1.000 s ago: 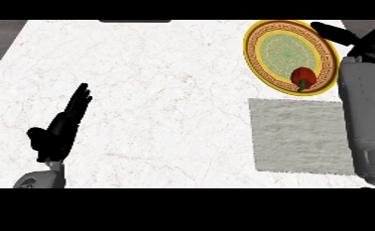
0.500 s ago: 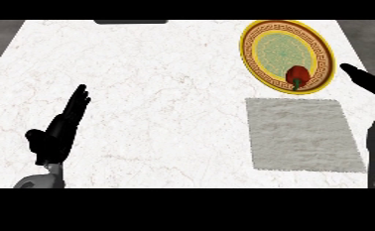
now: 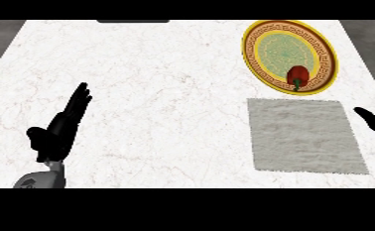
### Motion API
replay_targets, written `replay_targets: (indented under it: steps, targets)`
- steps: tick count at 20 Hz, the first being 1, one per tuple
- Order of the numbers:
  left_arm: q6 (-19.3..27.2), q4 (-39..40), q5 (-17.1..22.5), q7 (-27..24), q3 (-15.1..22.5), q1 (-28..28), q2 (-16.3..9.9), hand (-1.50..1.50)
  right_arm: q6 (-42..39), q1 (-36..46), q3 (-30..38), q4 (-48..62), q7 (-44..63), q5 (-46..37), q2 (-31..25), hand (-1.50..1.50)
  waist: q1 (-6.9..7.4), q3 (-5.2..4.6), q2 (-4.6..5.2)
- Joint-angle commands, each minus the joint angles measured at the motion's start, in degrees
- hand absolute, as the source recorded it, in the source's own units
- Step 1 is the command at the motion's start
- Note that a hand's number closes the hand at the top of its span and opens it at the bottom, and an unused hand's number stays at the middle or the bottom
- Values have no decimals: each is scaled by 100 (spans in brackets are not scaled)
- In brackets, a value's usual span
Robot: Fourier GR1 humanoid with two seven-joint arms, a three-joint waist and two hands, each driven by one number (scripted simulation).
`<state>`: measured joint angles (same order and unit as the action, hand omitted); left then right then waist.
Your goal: Pick the bell pepper from the placemat and place it in the plate
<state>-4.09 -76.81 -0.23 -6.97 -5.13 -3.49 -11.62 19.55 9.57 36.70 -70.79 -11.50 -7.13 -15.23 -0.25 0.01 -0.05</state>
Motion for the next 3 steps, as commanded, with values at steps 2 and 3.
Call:
replay_targets:
  steps: [2,3]
  targets:
    - [0,219,-88,-146,-117,-80,21,0,45,-565,-43,-99,-452,246,130,-150,11,-1,5]
    - [-179,-469,68,136,-55,318,-35,0,-174,-474,230,304,-799,431,-234,-150,33,2,2]
